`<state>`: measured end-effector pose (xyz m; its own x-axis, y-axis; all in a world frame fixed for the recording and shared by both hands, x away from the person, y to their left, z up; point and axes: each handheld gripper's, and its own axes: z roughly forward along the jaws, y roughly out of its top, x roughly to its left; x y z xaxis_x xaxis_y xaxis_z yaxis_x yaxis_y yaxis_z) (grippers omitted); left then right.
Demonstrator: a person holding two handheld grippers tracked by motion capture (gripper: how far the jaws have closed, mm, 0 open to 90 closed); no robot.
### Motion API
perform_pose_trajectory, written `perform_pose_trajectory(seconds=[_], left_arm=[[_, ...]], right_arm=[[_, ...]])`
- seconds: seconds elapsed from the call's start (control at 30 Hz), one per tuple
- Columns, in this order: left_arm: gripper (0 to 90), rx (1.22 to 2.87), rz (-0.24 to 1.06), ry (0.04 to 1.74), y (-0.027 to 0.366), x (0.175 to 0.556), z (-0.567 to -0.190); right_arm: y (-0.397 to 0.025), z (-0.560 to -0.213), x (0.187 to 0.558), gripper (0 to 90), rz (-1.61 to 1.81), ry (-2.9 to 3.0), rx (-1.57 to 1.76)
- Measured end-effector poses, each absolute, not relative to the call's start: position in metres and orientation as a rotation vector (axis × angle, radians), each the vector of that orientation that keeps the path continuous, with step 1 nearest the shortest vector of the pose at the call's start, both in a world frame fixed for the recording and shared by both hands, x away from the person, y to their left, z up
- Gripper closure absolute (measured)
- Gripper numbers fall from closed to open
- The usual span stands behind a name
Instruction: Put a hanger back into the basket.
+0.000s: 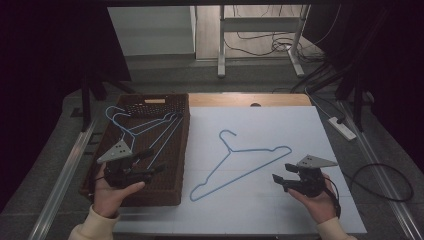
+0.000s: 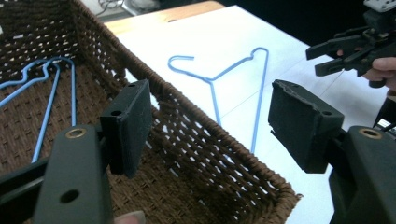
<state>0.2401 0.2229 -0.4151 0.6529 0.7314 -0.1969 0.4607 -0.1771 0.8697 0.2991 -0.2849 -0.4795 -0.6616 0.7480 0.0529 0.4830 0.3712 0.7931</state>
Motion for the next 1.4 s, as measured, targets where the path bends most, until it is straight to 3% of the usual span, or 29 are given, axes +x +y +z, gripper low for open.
perform_pose_trajectory(seconds=[0.9, 1.03, 1.17, 1.2, 1.23, 1.27, 1.3, 1.4], left_arm=[[29.6, 1.868, 0.311, 0.925, 0.209, 0.232, -0.428], [29.4, 1.865, 0.307, 0.922, 0.209, 0.232, -0.428], [29.1, 1.875, 0.300, 0.926, 0.209, 0.234, -0.430], [29.1, 1.875, 0.300, 0.926, 0.209, 0.234, -0.430], [29.0, 1.877, 0.298, 0.926, 0.208, 0.234, -0.430], [29.0, 1.877, 0.298, 0.926, 0.208, 0.234, -0.430], [29.0, 1.879, 0.297, 0.926, 0.208, 0.234, -0.430], [28.9, 1.881, 0.298, 0.923, 0.208, 0.234, -0.430]], right_arm=[[-0.265, -0.478, 0.307, 37.5, 1.129, 2.373, 1.045], [-0.254, -0.476, 0.315, 42.8, 1.113, 2.394, 1.035], [-0.233, -0.481, 0.334, 62.0, 1.062, 2.480, 1.037], [-0.233, -0.481, 0.334, 62.0, 1.062, 2.480, 1.037], [-0.222, -0.485, 0.341, 73.8, 1.034, 2.522, 1.040], [-0.219, -0.486, 0.343, 78.3, 1.021, 2.534, 1.038], [-0.219, -0.486, 0.343, 78.3, 1.021, 2.534, 1.038], [-0.206, -0.488, 0.352, 90.0, 0.998, 2.569, 1.044]])
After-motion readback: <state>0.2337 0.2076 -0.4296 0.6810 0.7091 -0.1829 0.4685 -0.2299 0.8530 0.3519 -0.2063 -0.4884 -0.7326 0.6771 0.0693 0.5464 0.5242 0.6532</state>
